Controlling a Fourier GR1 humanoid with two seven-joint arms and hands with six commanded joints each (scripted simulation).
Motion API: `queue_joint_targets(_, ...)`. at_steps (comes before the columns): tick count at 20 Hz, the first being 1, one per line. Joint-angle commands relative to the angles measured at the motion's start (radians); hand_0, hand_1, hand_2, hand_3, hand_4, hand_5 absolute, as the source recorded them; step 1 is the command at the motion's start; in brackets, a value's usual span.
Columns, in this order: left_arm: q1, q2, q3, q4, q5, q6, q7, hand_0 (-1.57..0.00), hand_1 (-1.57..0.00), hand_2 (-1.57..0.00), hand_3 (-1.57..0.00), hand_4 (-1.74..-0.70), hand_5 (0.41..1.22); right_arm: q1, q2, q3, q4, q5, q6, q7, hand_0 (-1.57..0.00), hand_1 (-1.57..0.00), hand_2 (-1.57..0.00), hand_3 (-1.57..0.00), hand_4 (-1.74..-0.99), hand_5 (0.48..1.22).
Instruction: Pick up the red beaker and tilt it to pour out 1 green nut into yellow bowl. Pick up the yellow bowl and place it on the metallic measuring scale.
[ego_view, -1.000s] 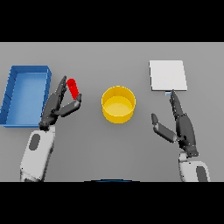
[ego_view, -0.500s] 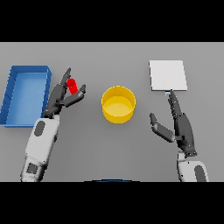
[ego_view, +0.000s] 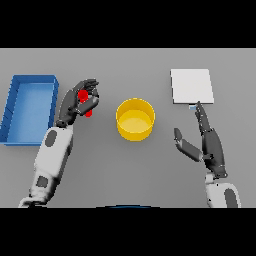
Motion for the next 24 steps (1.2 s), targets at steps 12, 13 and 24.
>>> queue_joint_targets(12, -0.010, -0.022, -0.014, -0.001, -0.029, 0.082, -0.095, -1.49, -1.50, -1.50, -1.50, -1.66, 1.108, 0.000, 0.000, 0.012, 0.017, 0.008, 0.012, -0.024, 0.00, 0.00, 0.00, 0.00, -1.274, 0.674)
queue_joint_targets(13, -0.010, -0.014, -0.018, -0.019, -0.025, 0.085, -0.095, -1.51, -1.51, -1.51, -1.51, -1.68, 1.103, -0.009, 0.005, 0.016, 0.027, 0.021, 0.003, -0.017, 0.00, 0.00, 0.00, 0.00, -1.263, 0.671)
queue_joint_targets(24, -0.057, 0.134, -0.287, -0.223, -0.236, 0.027, 0.109, -1.56, -1.56, -1.56, -1.56, -1.73, 1.117, 0.007, 0.009, 0.040, -0.009, 0.068, -0.019, -0.008, 0.00, 0.00, 0.00, 0.00, -1.243, 0.696)
